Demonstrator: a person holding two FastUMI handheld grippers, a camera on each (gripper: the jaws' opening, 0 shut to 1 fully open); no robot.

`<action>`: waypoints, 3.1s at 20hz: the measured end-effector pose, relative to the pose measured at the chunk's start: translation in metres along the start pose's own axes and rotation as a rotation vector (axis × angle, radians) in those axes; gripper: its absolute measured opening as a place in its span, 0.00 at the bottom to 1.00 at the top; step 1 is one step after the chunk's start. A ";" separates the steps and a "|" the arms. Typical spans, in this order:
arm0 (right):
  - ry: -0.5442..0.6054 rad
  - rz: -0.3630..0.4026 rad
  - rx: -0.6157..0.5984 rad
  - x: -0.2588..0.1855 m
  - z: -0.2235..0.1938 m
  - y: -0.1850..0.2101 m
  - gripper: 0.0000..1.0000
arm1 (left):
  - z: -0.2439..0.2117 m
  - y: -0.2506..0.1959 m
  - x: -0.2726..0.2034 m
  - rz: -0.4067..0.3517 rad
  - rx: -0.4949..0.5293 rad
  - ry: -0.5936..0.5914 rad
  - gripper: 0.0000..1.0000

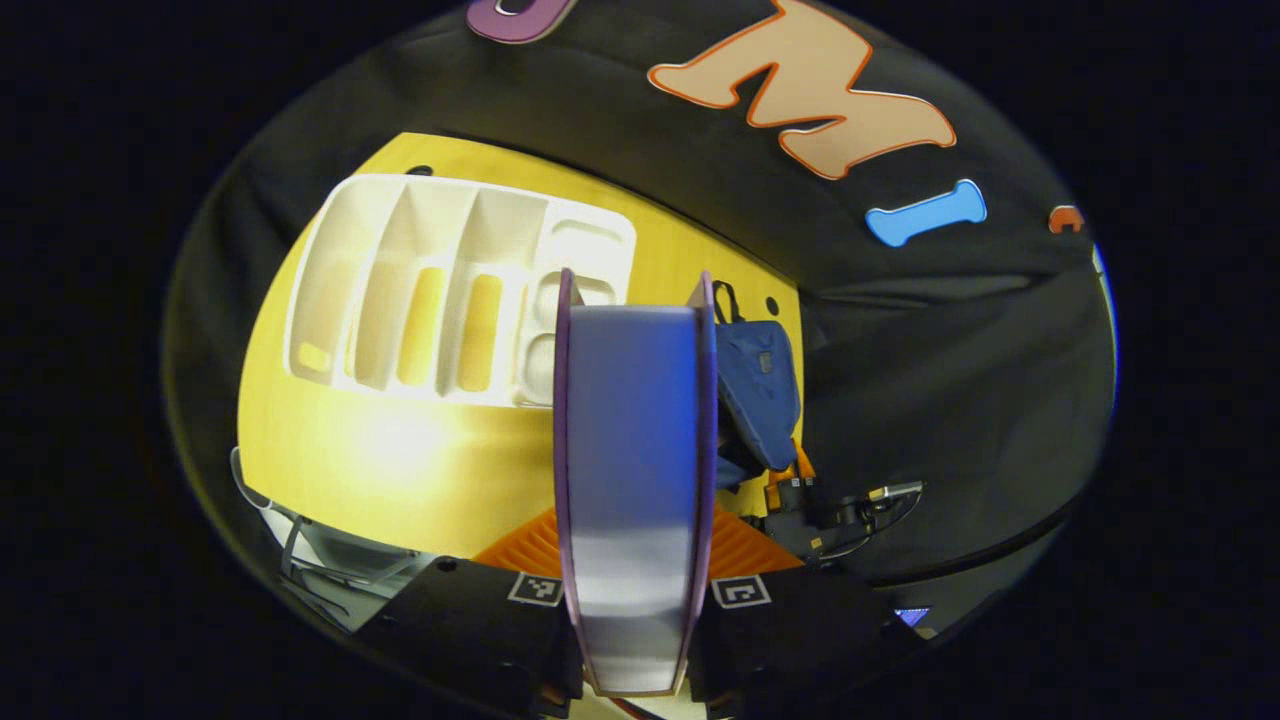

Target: Open the schoolbag, grab two books from the bookshelf and put them into the schoolbag.

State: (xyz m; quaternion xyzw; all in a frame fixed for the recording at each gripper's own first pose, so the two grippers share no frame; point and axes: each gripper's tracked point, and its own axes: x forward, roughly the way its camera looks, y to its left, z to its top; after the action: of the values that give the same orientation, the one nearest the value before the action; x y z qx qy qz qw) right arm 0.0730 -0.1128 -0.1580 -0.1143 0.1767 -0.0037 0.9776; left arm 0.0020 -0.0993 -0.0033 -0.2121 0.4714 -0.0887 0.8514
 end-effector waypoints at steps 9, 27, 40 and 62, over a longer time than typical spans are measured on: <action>-0.004 0.082 0.047 0.000 0.006 -0.010 0.10 | -0.008 -0.037 0.109 -0.194 -0.075 -0.002 0.38; -0.043 0.127 0.043 -0.018 0.007 -0.015 0.11 | 0.003 -0.105 0.274 -0.498 -0.133 -0.187 0.37; -0.037 0.144 0.026 -0.016 0.007 -0.009 0.11 | -0.003 -0.125 0.354 -0.624 -0.340 -0.151 0.44; 0.043 0.221 0.010 -0.028 -0.039 0.015 0.31 | -0.069 0.014 0.228 -0.076 0.069 -0.234 0.95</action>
State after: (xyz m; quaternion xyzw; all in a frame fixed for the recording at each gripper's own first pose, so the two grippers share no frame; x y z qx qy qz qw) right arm 0.0333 -0.1058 -0.1870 -0.0894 0.2089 0.1007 0.9686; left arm 0.0665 -0.1861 -0.2156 -0.2094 0.3571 -0.1119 0.9034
